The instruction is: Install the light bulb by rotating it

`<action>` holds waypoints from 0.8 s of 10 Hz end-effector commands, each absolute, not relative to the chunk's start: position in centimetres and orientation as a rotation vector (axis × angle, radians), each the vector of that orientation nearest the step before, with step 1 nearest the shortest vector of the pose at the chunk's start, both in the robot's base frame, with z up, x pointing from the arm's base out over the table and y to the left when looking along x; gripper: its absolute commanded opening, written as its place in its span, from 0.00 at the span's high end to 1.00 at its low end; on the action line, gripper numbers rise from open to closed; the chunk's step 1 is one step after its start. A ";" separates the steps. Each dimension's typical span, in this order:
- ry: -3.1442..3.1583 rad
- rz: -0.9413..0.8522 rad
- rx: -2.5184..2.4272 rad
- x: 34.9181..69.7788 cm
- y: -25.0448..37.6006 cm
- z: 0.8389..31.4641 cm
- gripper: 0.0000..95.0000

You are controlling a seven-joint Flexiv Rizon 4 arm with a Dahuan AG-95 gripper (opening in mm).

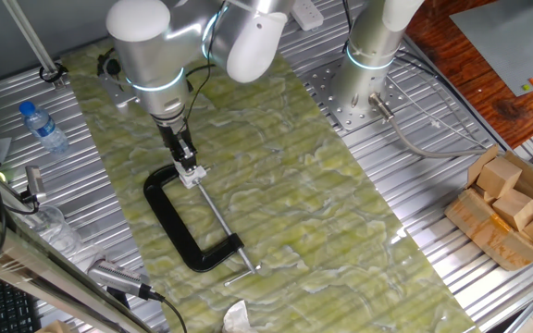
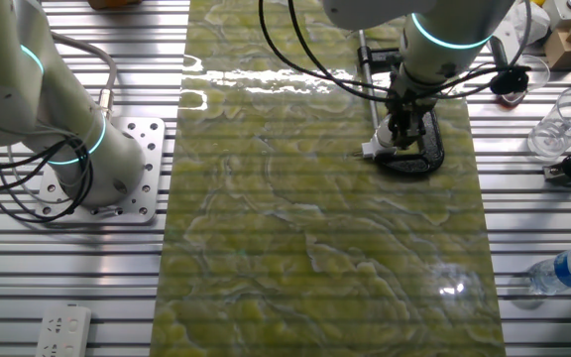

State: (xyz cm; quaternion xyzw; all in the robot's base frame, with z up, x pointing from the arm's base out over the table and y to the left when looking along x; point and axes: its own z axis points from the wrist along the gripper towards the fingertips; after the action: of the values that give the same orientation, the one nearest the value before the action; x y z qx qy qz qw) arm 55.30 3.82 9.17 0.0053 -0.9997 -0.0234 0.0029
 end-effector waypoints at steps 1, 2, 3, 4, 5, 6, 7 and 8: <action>-3.131 -0.072 0.139 55.4 3.8 9.2 0.40; -3.131 -0.075 0.144 55.4 3.8 9.2 0.40; -3.129 -0.074 0.166 55.4 3.8 9.2 0.20; -3.128 -0.066 0.232 55.4 3.8 9.2 0.20; -3.116 -0.046 0.389 55.4 3.8 9.3 0.20; -3.095 -0.036 0.568 55.4 3.8 9.4 0.40; -3.087 -0.030 0.638 55.4 3.8 9.4 0.40; -3.087 -0.030 0.638 55.4 3.8 9.4 0.40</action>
State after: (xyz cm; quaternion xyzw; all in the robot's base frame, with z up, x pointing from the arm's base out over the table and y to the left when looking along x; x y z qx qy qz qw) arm 55.35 3.79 9.34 0.1388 -0.9902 -0.0148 0.0010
